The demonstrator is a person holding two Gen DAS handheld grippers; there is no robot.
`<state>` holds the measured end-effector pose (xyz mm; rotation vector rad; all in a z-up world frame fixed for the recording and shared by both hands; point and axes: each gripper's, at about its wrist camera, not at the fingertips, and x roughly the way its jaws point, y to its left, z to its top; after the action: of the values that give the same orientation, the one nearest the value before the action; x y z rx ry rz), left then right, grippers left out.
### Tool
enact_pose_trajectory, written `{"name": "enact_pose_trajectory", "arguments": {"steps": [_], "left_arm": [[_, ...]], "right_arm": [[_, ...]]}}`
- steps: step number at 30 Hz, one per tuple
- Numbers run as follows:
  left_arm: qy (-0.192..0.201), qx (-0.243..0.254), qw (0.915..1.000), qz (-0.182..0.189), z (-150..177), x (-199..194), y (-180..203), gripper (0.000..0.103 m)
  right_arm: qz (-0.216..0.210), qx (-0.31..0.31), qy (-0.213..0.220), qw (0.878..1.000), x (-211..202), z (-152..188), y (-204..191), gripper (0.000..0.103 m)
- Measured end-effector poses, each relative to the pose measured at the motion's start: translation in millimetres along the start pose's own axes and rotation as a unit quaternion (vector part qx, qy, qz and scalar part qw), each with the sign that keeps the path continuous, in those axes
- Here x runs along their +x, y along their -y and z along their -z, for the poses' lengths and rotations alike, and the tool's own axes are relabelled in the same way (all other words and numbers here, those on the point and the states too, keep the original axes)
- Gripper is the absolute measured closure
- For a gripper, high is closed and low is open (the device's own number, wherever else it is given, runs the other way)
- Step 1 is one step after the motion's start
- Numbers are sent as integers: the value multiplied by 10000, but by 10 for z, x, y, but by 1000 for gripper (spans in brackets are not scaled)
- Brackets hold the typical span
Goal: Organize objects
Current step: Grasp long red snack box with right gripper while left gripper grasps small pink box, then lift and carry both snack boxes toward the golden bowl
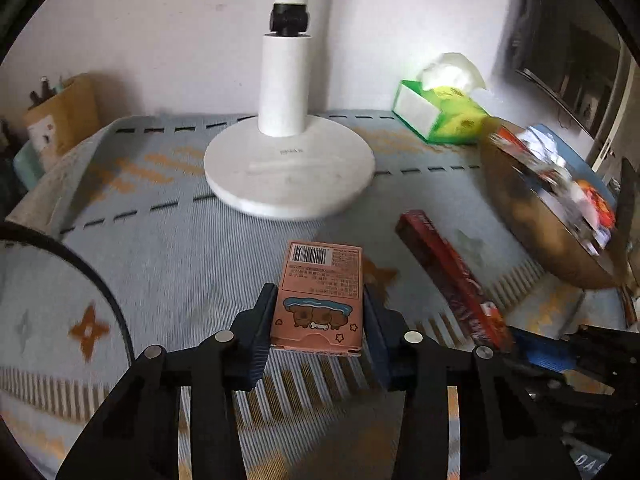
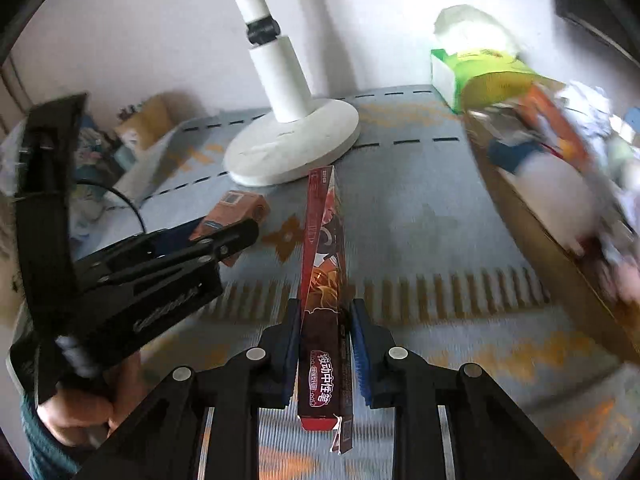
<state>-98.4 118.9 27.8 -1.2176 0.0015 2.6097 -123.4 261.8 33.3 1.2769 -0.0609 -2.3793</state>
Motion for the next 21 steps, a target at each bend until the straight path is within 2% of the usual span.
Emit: {"name": "enact_pose_trajectory", "arguments": {"steps": [4, 11, 16, 21], "left_arm": [[-36, -106, 9998, 192, 339, -388, 93, 65], [-159, -171, 9997, -70, 1011, -808, 100, 65], [-194, -422, 9989, -79, 1217, -896, 54, 65], [-173, -387, 9990, -162, 1301, -933, 114, 65]], "right_arm": [[-91, 39, -25, 9999, -347, 308, 34, 80], [64, 68, -46, 9999, -853, 950, 173, 80], [189, 122, -145, 9996, -939, 1199, 306, 79], [347, 77, -192, 9992, -910, 1250, 315, 76]]}}
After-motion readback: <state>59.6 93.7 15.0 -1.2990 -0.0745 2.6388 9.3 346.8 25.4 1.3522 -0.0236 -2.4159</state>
